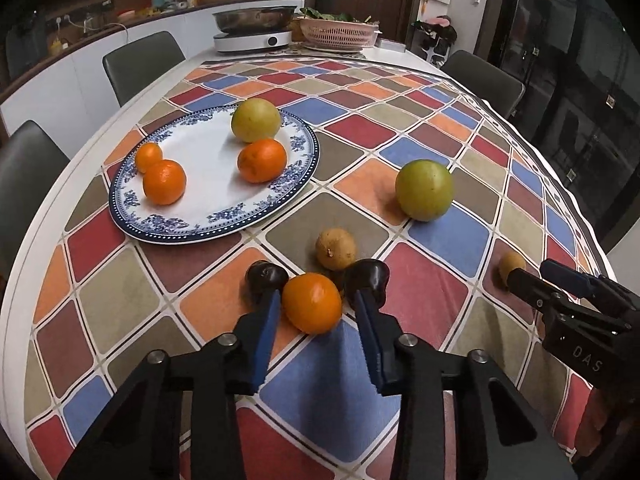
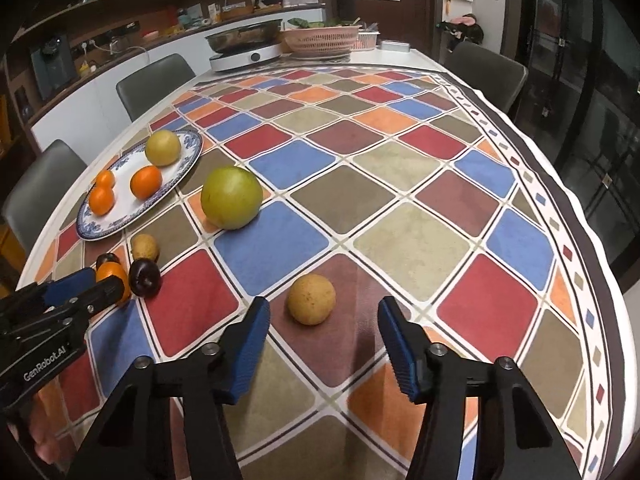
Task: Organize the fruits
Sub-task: 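Grasp an orange with the left tool while the right tool grasps a brown kiwi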
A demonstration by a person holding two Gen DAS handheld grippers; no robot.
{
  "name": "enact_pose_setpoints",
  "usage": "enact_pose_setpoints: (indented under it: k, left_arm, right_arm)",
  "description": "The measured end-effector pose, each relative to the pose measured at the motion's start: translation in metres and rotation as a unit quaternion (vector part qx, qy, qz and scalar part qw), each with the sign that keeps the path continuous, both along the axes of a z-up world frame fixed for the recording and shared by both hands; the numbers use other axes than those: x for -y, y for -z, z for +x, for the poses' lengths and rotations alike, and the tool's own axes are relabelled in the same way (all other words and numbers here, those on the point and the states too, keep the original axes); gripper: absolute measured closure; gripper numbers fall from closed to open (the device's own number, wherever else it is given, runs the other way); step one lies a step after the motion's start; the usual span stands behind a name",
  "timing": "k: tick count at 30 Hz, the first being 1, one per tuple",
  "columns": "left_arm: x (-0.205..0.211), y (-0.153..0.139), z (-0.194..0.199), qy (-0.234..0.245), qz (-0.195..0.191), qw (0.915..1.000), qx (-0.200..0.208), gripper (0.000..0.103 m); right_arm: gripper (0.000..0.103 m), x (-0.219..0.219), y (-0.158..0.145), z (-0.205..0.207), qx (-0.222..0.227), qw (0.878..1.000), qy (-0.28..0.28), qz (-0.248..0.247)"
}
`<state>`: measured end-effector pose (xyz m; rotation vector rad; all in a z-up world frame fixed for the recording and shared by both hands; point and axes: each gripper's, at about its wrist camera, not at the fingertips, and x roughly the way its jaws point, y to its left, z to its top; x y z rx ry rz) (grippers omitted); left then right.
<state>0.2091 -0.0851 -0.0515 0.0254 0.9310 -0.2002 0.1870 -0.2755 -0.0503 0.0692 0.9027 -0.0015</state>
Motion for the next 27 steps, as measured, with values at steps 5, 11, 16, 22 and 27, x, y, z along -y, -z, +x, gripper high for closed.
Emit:
enact_pose_setpoints:
  k: [5, 11, 16, 22, 27]
  left_arm:
    - [0.001, 0.002, 0.003, -0.001, 0.003, 1.0000, 0.000, 0.070]
    - [0.002, 0.002, 0.003, 0.003, 0.004, 1.0000, 0.001, 0.072]
    - [0.002, 0.003, 0.004, 0.007, 0.004, 1.0000, 0.002, 0.072]
    - [0.004, 0.000, -0.002, 0.024, 0.015, 0.9994, 0.018, 0.073]
    - [0.000, -0.010, -0.011, 0.029, 0.009, 0.9990, 0.031, 0.073]
  right_arm:
    - [0.056, -0.002, 0.004, 0.006, -0.004, 1.000, -0.008, -0.003]
    - [0.065, 0.001, 0.011, 0.012, -0.015, 1.000, -0.012, 0.004]
    - [0.074, 0.000, 0.013, 0.014, -0.017, 1.000, -0.020, 0.008]
    - [0.074, -0.006, 0.004, 0.004, -0.005, 0.999, -0.034, 0.013]
    - [0.074, -0.020, -0.008, -0.009, 0.010, 0.998, -0.062, 0.016]
